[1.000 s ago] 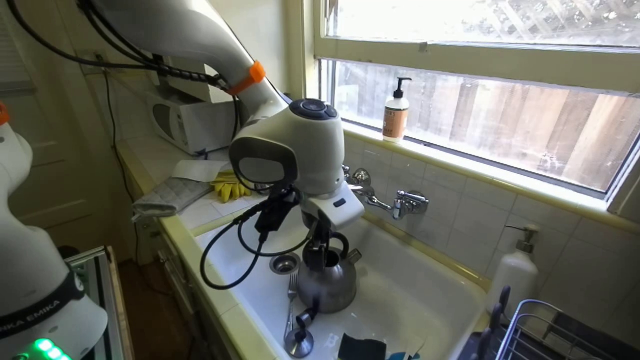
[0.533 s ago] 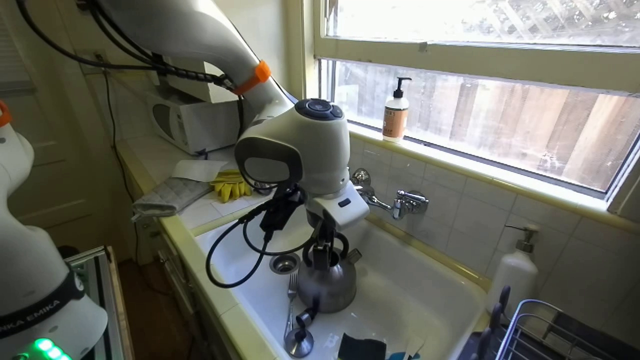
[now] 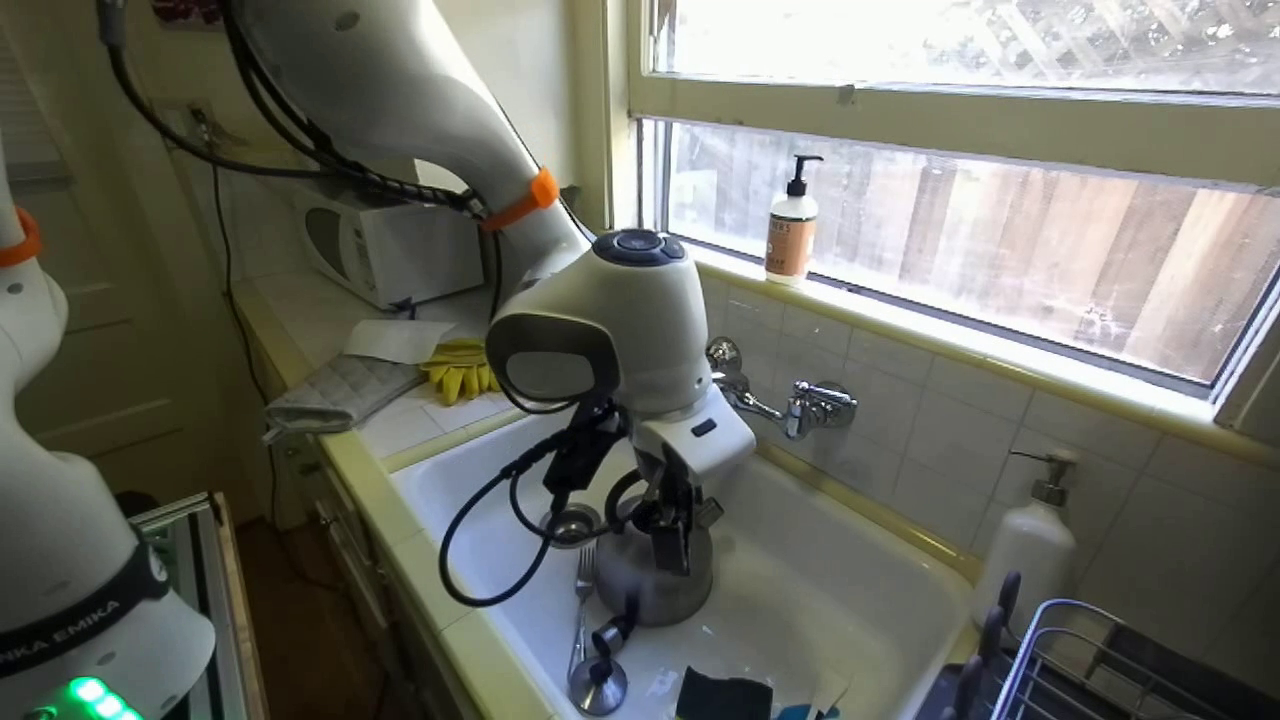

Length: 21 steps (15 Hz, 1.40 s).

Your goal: Use the sponge to scrub the teapot

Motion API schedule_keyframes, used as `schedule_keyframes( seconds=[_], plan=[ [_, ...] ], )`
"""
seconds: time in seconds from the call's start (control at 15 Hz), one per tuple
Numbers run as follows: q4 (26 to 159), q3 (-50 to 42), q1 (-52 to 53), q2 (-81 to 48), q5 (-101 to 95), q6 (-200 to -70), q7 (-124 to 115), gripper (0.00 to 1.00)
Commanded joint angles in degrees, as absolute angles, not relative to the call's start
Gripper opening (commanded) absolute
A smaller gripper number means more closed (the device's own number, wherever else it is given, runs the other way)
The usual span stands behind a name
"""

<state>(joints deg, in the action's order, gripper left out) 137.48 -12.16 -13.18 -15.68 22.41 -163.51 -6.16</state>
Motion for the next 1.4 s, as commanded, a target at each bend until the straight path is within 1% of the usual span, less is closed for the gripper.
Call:
schedule_keyframes(
  seconds=[0.0, 0.2, 0.6, 0.67, 1.07, 1.33],
  plan=[
    [130.16, -11.8, -14.72, -26.46, 21.64, -166.22, -3.09, 1.0],
    [124.43, -9.82, -17.51, -33.38, 19.19, -166.65, -0.53, 1.0],
    [114.14, -9.08, -19.23, -45.44, 12.8, -166.75, 0.28, 1.0],
    [118.07, -9.35, -18.74, -41.02, 13.35, -165.62, -1.19, 1.0],
    [117.1, -9.3, -18.77, -41.73, 13.15, -165.62, -1.26, 1.0],
    [114.98, -12.28, -15.7, -45.54, 10.47, -164.9, -3.06, 1.0]
  ],
)
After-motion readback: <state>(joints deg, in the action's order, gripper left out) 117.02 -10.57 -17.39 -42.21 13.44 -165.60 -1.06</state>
